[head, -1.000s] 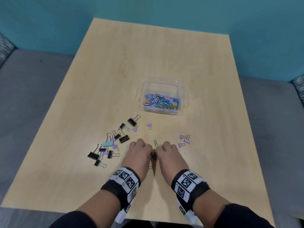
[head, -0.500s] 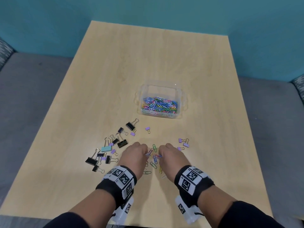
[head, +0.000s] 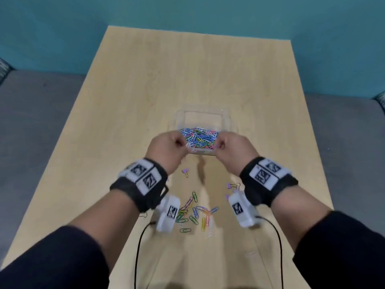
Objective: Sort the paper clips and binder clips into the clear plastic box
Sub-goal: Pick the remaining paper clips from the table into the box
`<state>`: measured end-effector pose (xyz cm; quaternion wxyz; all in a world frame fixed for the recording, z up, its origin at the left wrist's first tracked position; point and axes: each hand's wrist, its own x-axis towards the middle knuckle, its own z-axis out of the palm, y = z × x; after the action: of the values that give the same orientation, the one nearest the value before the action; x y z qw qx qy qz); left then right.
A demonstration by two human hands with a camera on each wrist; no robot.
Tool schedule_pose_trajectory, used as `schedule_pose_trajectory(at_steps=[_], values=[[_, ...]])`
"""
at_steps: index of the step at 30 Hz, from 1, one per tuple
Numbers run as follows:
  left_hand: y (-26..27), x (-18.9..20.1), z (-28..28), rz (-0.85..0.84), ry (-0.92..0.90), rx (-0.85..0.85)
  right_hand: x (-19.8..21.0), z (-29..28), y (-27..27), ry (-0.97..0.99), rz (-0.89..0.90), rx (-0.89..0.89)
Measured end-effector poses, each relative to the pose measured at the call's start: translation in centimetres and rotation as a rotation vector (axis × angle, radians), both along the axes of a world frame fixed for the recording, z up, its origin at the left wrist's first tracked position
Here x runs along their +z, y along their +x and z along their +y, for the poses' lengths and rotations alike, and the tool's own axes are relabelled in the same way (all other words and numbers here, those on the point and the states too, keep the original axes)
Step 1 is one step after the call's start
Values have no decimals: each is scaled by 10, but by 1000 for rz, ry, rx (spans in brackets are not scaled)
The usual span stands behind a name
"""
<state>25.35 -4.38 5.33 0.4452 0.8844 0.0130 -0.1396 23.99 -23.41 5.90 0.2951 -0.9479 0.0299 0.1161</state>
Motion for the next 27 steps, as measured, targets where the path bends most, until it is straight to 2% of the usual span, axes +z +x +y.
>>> schedule_pose_trajectory(at_steps=[5, 8, 10, 12, 15, 17, 23, 25, 27], values=[[37, 11, -21, -63, 90, -61, 5, 5, 43, -119, 36, 65], [18, 7, -8, -109, 220, -102, 10, 0, 20, -129, -30, 84], [-16, 4, 10, -126, 163, -114, 5, -5, -17, -33, -50, 129], [-62, -4, 27, -8, 75, -208, -1, -6, -64, 66, 175, 217], [-130, -24, 42, 407, -68, -352, -22, 0, -122, 150, 533, 405], [-153, -39, 42, 436, -114, -349, -31, 10, -139, 162, 609, 431], [-145, -49, 29, 130, -26, -171, -42, 39, -134, 355, 463, 112], [-140, -48, 35, 86, 80, -128, -41, 36, -136, 325, 382, 90], [-138, -49, 44, 93, 223, -161, -37, 28, -145, 185, 230, 115]])
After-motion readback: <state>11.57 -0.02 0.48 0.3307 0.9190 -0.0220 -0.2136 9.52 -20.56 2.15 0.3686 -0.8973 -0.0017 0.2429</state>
